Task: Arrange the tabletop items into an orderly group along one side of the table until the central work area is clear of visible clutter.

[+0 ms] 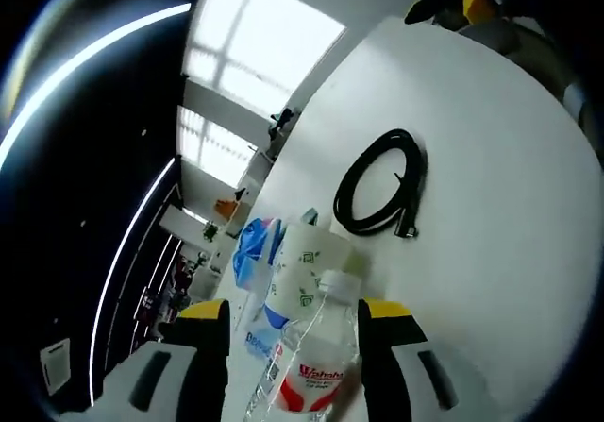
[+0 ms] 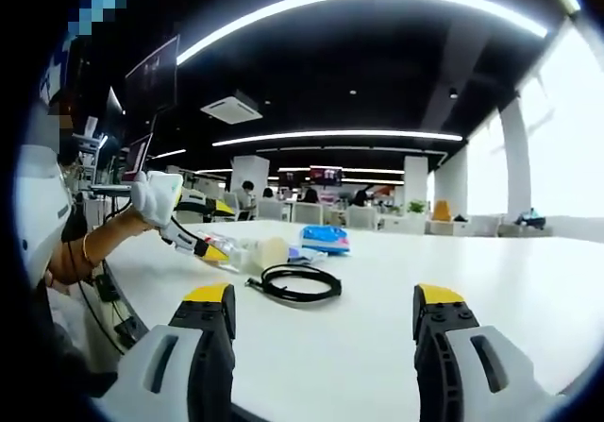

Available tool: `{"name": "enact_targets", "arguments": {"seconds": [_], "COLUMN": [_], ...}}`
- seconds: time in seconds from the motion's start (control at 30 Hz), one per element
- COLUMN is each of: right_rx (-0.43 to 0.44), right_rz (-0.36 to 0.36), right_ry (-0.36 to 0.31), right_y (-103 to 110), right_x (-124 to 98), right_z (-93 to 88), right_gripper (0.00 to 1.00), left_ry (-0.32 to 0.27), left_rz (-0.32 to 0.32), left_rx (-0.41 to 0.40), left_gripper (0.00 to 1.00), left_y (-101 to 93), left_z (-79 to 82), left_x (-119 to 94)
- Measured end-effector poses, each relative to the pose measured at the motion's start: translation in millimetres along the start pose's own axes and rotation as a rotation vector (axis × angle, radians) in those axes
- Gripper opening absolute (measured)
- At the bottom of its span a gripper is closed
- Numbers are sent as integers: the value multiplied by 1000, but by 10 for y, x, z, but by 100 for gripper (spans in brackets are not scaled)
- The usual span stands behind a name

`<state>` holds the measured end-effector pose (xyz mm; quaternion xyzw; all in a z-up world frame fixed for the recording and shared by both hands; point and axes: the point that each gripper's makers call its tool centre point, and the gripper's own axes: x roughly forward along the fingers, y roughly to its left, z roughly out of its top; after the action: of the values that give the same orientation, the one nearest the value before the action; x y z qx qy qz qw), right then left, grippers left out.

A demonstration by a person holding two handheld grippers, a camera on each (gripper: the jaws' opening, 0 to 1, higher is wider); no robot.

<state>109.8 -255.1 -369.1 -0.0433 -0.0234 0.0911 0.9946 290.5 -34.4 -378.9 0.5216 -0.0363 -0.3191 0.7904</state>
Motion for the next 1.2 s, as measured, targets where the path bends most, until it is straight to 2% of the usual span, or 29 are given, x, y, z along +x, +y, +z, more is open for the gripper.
{"name": "enact_targets", "arguments": {"seconds": [0.13,0.2,0.27,0.43,0.57,0.8,1.0,1.2], "right_rx": [11,10,-32,-41,-35,-40,-55,-59], "right_rz": [-6,-9,-26,-25,-25,-41,-49,-59], "right_ry": [7,9,22,23,21,26,38,45], "right_y": [-11,1,-6,0,-12,-63,-82,-115], "right_x": [18,22,21,22,9,-18,-27,-51], "right_z": [-41,-41,-42,-32,-30,-34,-58,-83], "right_gripper": [74,74,74,74,74,74,74,74], "left_ry": [-2,-44,-41,-45,-33,-21,20,31], "left_rz": [-8,13,18,-33,-63,-76,-74,-68], "left_rx": [32,83,99,89,96,113,152,176], "left_gripper": [53,48,46,46,46,46,46,46], "left_y": [-4,30,23,-69,-138,-187,-256,-267], "left_z": [-6,73,83,96,69,61,24,18], "left_x": [4,6,10,58,104,156,224,262]}}
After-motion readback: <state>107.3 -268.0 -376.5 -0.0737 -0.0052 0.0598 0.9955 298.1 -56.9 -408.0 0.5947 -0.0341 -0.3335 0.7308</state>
